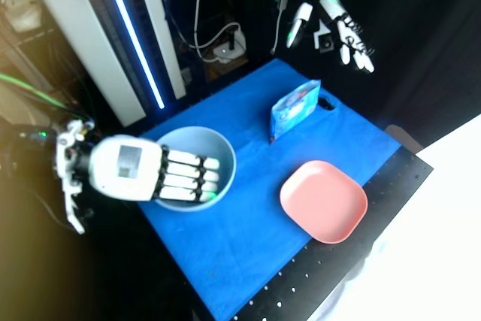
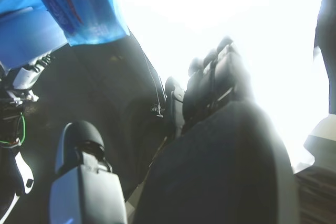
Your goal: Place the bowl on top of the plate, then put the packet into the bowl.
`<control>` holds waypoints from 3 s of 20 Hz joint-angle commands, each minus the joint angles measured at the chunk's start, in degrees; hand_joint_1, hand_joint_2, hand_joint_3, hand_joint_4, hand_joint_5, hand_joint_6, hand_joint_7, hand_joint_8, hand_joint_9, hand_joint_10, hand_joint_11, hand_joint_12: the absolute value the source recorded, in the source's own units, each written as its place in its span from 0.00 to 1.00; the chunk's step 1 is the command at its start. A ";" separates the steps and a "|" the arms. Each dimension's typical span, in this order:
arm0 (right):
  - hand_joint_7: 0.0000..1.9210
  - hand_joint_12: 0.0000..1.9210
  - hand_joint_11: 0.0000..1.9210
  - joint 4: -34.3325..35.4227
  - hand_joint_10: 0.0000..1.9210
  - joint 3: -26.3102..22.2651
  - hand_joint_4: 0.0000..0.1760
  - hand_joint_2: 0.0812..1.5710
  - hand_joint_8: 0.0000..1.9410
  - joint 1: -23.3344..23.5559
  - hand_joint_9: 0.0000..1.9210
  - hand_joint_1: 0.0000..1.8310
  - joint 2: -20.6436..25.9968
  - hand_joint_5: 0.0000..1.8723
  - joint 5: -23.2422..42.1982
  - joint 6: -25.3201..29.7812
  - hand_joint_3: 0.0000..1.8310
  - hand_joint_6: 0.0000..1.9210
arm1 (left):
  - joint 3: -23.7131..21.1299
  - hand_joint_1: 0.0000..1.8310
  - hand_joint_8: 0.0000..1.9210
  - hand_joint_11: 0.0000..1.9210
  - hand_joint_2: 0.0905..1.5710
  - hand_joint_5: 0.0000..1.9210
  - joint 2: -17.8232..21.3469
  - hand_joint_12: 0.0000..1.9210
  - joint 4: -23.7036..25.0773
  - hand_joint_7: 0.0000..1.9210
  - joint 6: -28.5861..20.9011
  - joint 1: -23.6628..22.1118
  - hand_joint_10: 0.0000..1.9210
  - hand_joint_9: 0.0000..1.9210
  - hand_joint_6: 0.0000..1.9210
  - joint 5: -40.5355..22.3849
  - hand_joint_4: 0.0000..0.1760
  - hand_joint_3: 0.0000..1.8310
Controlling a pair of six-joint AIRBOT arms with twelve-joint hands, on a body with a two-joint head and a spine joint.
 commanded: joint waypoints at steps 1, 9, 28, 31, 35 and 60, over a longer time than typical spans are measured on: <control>0.26 0.07 0.18 1.51 0.01 0.25 0.00 0.70 0.00 0.62 0.25 0.35 -0.39 0.26 4.19 0.22 0.00 0.01 | 0.32 0.28 0.00 0.00 0.63 0.10 -0.17 0.00 -0.52 0.05 -0.54 -0.45 0.00 0.00 0.00 -7.26 0.74 0.00; 0.84 0.54 0.51 0.24 0.04 0.21 0.00 0.88 0.03 1.85 0.81 0.12 -0.85 0.65 4.23 1.16 0.00 0.47 | 0.55 0.31 0.00 0.00 0.64 0.10 -0.87 0.00 -0.54 0.05 -1.13 -0.44 0.00 0.01 0.00 -7.32 0.54 0.00; 0.81 1.00 0.85 -0.57 1.00 0.68 0.00 0.95 1.00 11.88 0.86 0.02 -1.09 0.62 12.34 1.38 0.01 1.00 | 0.75 0.32 0.00 0.06 0.66 0.10 -1.06 0.03 -0.52 0.07 -1.21 -0.40 0.00 0.05 0.00 -7.47 0.34 0.00; 0.79 0.99 0.63 0.47 1.00 0.99 0.00 0.97 1.00 12.00 0.82 0.16 -1.32 0.58 12.36 1.37 0.00 1.00 | 0.79 0.30 0.00 0.06 0.67 0.09 -1.15 0.03 -0.51 0.06 -1.25 -0.40 0.00 0.05 0.00 -7.67 0.22 0.00; 0.77 1.00 0.83 0.40 1.00 0.96 0.00 0.98 1.00 11.51 0.83 0.17 -1.71 0.53 12.28 1.37 0.00 1.00 | 0.74 0.30 0.00 0.05 0.66 0.10 -1.18 0.04 -0.50 0.06 -1.41 -0.38 0.00 0.05 0.00 -7.55 0.30 0.00; 0.28 0.66 0.13 0.00 0.04 -0.71 0.00 0.62 0.01 2.28 0.34 0.40 -1.47 0.29 7.50 4.45 0.00 0.01 | 0.51 0.33 0.00 0.00 0.66 0.09 -1.41 0.00 -0.52 0.05 -1.95 -0.12 0.00 0.00 0.00 -7.90 0.41 0.00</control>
